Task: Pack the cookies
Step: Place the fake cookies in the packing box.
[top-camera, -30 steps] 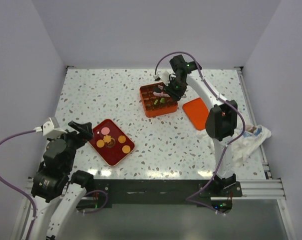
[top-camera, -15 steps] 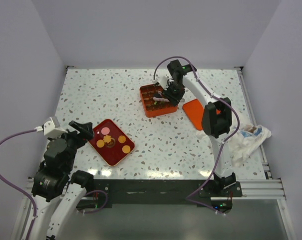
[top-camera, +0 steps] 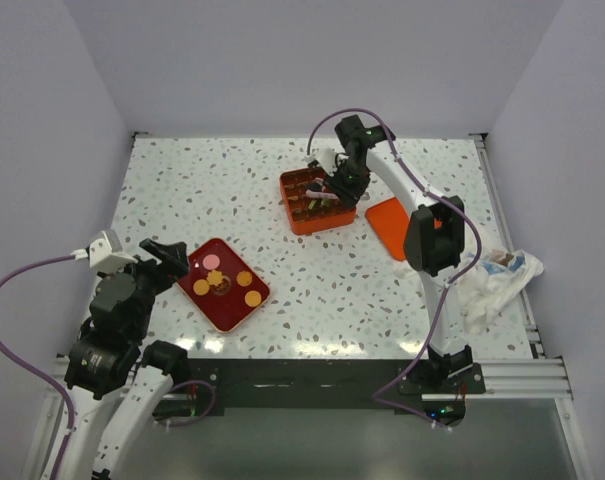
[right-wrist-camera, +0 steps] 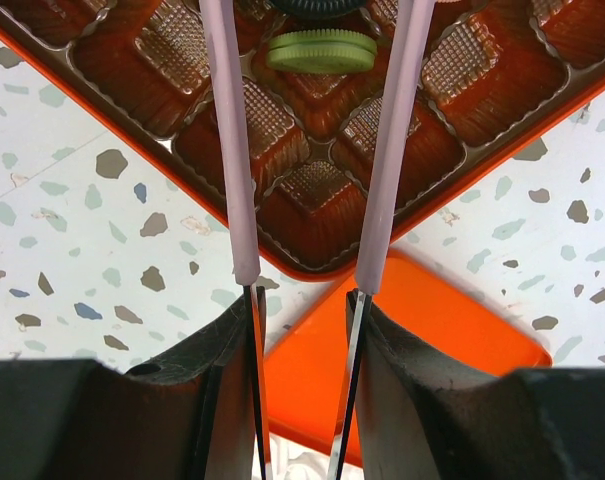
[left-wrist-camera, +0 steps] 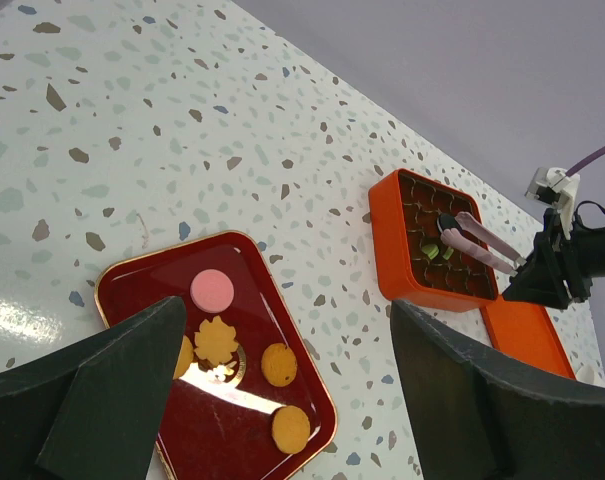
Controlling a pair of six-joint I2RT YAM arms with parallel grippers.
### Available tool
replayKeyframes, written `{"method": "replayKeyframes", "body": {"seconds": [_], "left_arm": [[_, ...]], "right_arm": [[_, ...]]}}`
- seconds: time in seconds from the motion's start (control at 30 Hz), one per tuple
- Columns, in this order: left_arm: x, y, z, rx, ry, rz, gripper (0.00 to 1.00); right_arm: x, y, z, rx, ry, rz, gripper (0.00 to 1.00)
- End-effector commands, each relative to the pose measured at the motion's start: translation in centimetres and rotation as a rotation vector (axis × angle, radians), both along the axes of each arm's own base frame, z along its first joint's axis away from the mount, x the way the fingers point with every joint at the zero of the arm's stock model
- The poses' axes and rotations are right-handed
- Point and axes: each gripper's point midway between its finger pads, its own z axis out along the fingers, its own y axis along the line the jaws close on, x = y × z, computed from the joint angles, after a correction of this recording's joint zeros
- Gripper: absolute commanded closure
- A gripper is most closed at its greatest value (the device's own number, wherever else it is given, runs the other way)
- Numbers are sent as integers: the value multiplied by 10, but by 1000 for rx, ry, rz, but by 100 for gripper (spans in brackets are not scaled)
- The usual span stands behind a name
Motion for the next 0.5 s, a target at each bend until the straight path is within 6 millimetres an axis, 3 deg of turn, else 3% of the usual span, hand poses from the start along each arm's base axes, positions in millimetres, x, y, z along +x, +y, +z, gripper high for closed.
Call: {"method": "replayKeyframes", "body": {"seconds": [0.0, 0.47], "left_arm": [[5, -3, 5, 3, -27, -10, 12], [4, -2, 5, -1, -28, -6, 12]], "right_arm": [[6, 6, 8, 10, -26, 6, 89], [10, 11, 5, -28, -52, 37, 82]]}}
